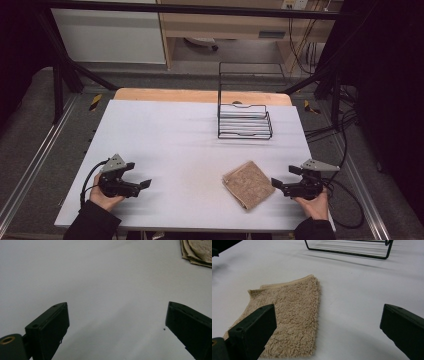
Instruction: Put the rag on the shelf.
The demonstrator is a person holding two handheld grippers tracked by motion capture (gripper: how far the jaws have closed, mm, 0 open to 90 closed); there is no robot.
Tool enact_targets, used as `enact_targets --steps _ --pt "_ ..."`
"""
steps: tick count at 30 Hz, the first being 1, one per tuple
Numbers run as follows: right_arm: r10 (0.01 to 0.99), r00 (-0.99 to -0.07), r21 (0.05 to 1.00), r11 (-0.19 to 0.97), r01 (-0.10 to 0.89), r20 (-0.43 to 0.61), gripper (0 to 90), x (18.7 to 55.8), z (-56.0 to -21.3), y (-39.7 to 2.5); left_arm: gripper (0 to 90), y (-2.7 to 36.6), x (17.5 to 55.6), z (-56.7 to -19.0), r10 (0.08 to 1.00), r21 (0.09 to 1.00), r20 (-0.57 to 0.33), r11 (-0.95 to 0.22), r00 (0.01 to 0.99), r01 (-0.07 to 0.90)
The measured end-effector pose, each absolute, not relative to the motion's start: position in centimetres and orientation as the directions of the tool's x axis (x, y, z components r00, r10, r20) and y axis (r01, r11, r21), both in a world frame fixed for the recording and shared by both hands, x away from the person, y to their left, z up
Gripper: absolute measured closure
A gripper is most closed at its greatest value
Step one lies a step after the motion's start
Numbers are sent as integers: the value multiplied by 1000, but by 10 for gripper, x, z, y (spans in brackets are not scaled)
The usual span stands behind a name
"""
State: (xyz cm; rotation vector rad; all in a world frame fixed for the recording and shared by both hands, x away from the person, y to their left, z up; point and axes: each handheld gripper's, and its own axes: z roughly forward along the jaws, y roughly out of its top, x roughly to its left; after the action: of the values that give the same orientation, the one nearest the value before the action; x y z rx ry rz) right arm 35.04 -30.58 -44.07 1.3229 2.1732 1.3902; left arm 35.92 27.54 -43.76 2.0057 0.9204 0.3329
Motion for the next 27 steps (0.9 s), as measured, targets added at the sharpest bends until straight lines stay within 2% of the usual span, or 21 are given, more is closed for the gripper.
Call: enact_targets --steps 15,24,27 --pt "781 -586 819 183 544 215 34 349 -435 -294 52 277 357 -436 723 812 -108 -332 683 480" --pt "755 -617 818 202 539 221 94 349 -427 -271 56 277 358 -435 729 811 -107 -329 677 483" --pt "739 -645 818 240 522 194 151 351 -425 -260 57 277 358 -435 730 812 -104 -330 675 482"
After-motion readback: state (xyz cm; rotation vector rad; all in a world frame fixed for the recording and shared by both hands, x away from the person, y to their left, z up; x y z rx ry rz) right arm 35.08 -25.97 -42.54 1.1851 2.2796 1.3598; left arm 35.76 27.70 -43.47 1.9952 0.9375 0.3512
